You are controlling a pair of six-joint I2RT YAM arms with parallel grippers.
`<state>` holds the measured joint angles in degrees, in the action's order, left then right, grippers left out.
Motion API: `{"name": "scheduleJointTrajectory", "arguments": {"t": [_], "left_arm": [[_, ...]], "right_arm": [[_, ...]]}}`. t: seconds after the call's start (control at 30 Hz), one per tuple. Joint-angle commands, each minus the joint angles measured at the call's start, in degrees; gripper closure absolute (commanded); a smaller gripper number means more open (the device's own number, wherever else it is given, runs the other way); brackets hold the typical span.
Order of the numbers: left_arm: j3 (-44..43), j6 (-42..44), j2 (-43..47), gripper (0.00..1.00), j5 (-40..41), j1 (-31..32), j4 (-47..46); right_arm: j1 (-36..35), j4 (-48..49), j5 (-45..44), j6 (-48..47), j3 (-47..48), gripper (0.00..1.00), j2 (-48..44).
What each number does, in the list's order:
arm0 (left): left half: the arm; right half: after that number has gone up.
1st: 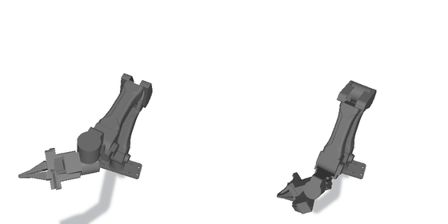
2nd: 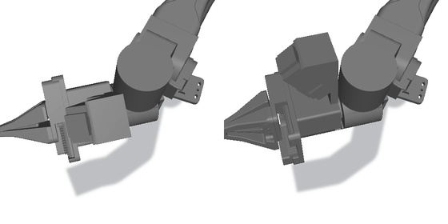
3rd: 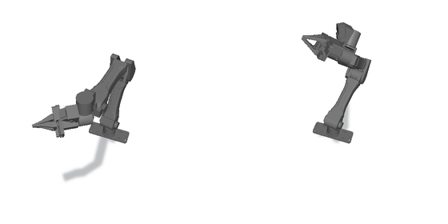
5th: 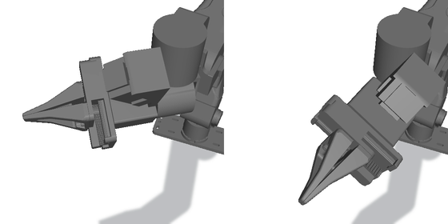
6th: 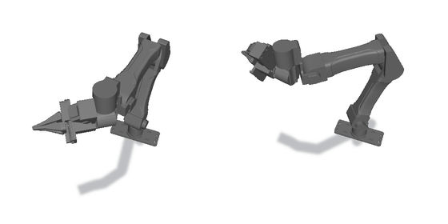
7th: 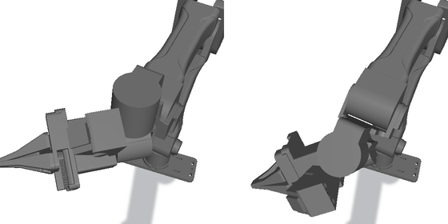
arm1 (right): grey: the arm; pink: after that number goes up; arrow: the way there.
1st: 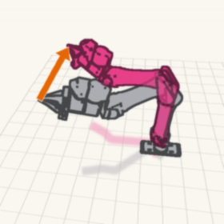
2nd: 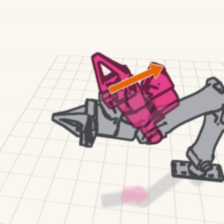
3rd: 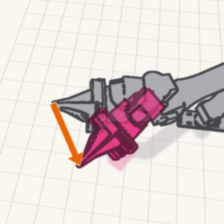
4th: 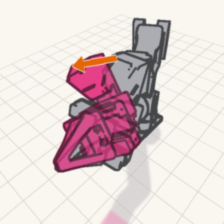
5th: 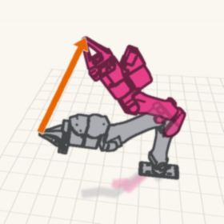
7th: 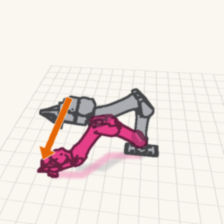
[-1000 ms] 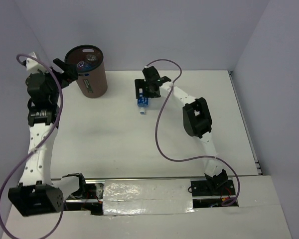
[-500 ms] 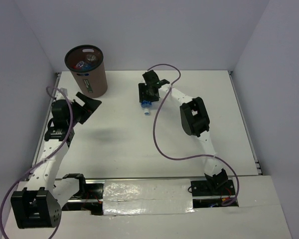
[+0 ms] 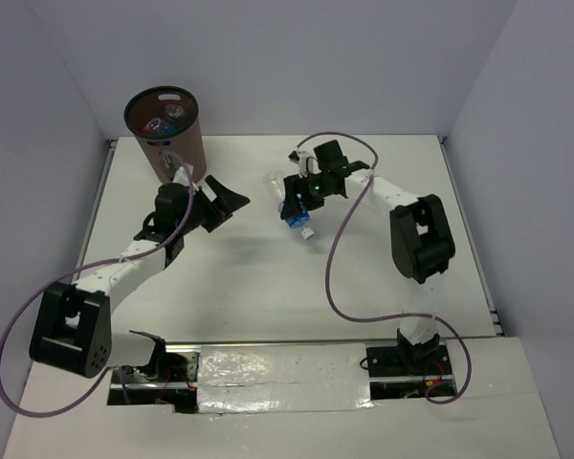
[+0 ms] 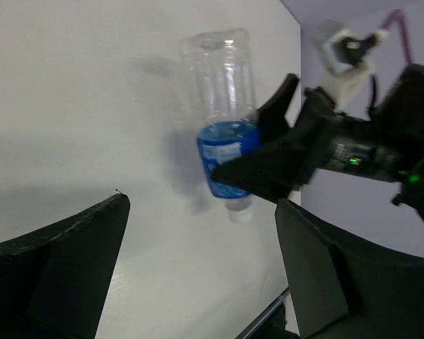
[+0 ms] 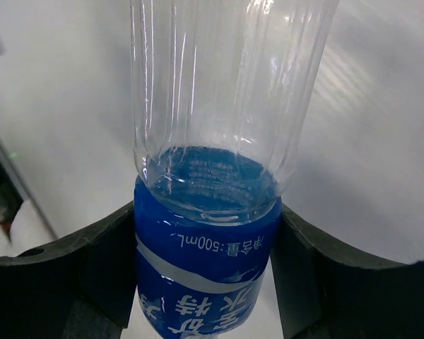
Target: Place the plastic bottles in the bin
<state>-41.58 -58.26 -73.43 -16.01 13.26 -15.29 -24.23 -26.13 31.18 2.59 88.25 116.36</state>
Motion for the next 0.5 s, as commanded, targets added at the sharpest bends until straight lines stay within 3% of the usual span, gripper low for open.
{"name": "scheduleJointTrajectory", "arguments": {"t": [0.0,0.23,0.47], "left_arm": [[-2.36,-1.77,-4.68,0.02,-3.32,2.3,-10.97],[-7.63,-3.08,-14.01,0.02,-7.27,6.51,-17.22],[-6.68,-7.56,-15.96,0.02,-9.56,7.49,-26.27]], "right_arm": [[-0.12,3.19,15.83,-9.62,-2.9,0.68,-8.77],[-0.29,4.95,22.34,-7.51,-7.12,0.7,-12.55],[-0.56,4.6,23.22,-7.86,-8.0,0.69,-13.43]]}}
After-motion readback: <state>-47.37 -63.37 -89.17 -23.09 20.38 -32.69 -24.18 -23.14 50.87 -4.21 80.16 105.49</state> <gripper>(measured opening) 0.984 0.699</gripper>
